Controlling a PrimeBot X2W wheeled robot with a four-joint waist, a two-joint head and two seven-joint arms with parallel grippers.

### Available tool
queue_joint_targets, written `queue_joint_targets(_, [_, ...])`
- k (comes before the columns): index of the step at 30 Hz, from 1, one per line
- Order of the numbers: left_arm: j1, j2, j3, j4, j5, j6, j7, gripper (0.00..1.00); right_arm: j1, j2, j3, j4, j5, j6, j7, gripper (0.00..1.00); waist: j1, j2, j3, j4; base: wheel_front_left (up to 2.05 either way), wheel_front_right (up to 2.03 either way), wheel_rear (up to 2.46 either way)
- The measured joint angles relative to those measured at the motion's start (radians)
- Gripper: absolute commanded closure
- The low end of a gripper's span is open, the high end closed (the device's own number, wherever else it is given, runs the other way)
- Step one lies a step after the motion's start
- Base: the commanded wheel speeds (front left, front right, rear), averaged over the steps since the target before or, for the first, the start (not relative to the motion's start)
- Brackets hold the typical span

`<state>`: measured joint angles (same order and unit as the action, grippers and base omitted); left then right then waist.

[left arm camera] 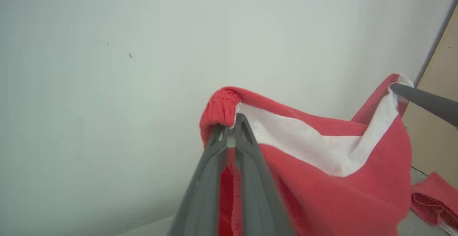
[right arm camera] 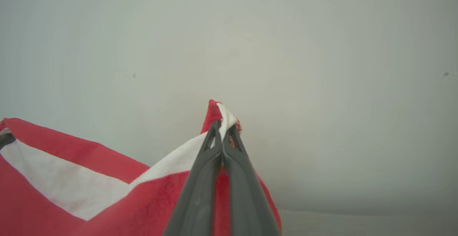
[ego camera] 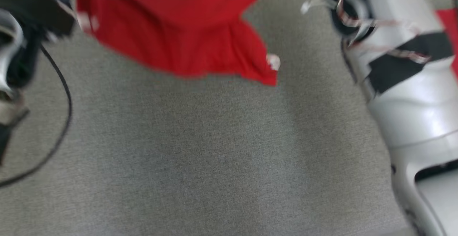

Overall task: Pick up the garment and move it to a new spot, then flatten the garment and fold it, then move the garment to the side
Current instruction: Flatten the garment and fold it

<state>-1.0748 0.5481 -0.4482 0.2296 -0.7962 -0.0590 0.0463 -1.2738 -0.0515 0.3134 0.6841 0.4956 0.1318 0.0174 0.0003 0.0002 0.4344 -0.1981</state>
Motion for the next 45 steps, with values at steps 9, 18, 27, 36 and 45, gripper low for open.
queue_joint_targets(9, [-0.195, -0.024, 0.055, -0.034, 0.081, 0.076, -0.107, 1.00, -0.228, 0.001, -0.176, 0.070, -0.174, 0.000, -0.216, 1.00, 0.0001, -0.0001, 0.116, -0.013, 0.00, 0.00, 0.00])
queue_joint_targets(18, [-0.251, -0.053, 0.100, -0.059, 0.090, 0.076, -0.232, 1.00, -0.268, 0.002, -0.295, -0.040, -0.333, 0.000, -0.278, 1.00, -0.0002, -0.0001, 0.200, -0.019, 0.00, 0.00, 0.00])
queue_joint_targets(27, [-0.102, -0.033, 0.063, -0.029, 0.046, 0.005, -0.221, 1.00, -0.129, 0.002, -0.174, -0.071, -0.358, 0.000, -0.274, 1.00, 0.0000, 0.0000, 0.236, -0.017, 0.00, 0.00, 0.00])
queue_joint_targets(36, [0.172, 0.030, 0.029, -0.099, -0.079, -0.038, -0.148, 1.00, 0.091, -0.013, -0.096, -0.161, -0.257, 0.000, -0.003, 1.00, -0.0004, -0.0002, 0.157, -0.017, 0.00, 0.00, 0.00])
queue_joint_targets(45, [0.447, 0.056, -0.032, -0.134, -0.115, -0.045, -0.173, 1.00, 0.391, -0.163, 0.013, -0.445, -0.122, 0.000, 0.363, 1.00, -0.0006, -0.0004, 0.036, -0.021, 0.00, 0.00, 0.00])
